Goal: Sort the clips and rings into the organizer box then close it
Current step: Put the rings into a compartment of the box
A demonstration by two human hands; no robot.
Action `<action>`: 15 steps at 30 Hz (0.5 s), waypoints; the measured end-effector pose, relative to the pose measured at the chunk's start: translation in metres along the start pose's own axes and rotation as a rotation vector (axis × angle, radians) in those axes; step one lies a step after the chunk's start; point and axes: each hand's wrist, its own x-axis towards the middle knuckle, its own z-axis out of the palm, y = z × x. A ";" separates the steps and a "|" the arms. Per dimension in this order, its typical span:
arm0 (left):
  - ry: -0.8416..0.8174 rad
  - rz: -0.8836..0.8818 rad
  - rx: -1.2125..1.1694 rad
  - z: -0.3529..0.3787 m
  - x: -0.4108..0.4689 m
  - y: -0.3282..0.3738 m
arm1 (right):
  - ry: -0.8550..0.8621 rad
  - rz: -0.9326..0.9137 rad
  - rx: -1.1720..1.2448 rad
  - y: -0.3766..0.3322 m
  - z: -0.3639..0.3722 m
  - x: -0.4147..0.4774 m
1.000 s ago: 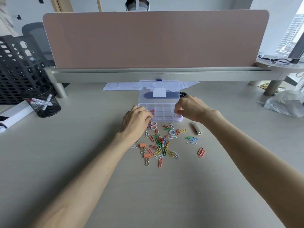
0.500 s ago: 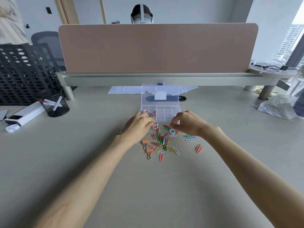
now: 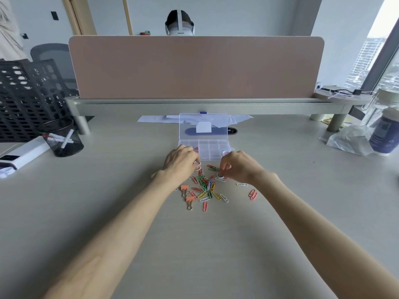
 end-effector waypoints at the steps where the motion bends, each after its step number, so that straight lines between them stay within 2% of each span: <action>1: -0.004 -0.008 -0.006 0.000 0.000 0.000 | -0.005 -0.001 -0.007 0.000 -0.001 0.000; 7: -0.017 -0.013 -0.002 -0.003 0.002 0.000 | -0.066 -0.029 -0.073 0.000 -0.008 0.003; 11: -0.166 0.064 0.072 -0.015 0.011 0.001 | -0.131 -0.070 -0.160 -0.003 -0.011 0.003; 15: -0.252 0.097 0.120 -0.021 0.017 0.001 | -0.160 -0.096 -0.145 -0.006 -0.010 -0.002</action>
